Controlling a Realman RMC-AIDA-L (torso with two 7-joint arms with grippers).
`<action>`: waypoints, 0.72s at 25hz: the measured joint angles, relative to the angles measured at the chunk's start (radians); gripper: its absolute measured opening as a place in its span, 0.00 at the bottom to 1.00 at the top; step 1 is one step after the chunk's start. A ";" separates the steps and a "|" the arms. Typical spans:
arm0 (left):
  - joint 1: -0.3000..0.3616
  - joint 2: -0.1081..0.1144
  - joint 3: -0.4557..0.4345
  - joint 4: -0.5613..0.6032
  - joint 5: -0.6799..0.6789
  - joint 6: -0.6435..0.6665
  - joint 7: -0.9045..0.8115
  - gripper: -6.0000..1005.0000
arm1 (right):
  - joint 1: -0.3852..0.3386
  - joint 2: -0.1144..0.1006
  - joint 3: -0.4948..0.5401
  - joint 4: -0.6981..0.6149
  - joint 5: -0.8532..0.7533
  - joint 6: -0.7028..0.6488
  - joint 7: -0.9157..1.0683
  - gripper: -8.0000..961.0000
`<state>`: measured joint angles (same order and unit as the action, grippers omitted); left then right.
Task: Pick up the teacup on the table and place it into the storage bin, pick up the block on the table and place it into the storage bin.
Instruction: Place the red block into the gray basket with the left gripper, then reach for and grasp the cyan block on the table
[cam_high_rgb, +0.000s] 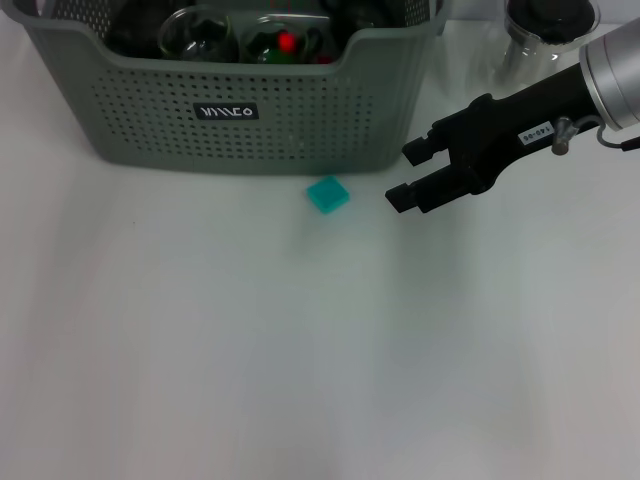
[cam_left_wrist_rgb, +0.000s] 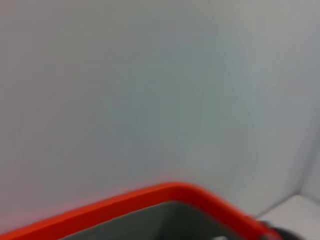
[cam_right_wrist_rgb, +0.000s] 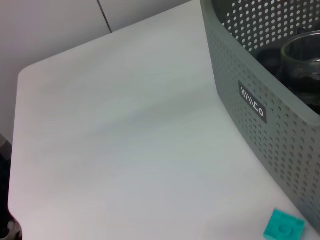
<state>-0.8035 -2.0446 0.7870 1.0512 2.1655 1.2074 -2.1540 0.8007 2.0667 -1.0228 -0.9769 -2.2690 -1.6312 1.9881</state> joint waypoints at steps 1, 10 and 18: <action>0.005 -0.002 -0.001 0.016 -0.018 0.025 0.011 0.51 | 0.000 0.000 0.000 0.000 0.000 0.000 0.000 0.80; 0.158 -0.079 0.002 0.254 -0.296 0.576 0.302 0.86 | -0.008 -0.003 0.000 0.003 -0.001 0.000 0.005 0.80; 0.308 -0.110 0.114 0.223 -0.254 0.695 0.494 0.95 | 0.001 -0.007 -0.009 0.048 -0.024 -0.004 0.016 0.80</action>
<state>-0.4951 -2.1547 0.9015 1.2740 1.9114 1.9019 -1.6602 0.8012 2.0596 -1.0314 -0.9286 -2.2934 -1.6356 2.0038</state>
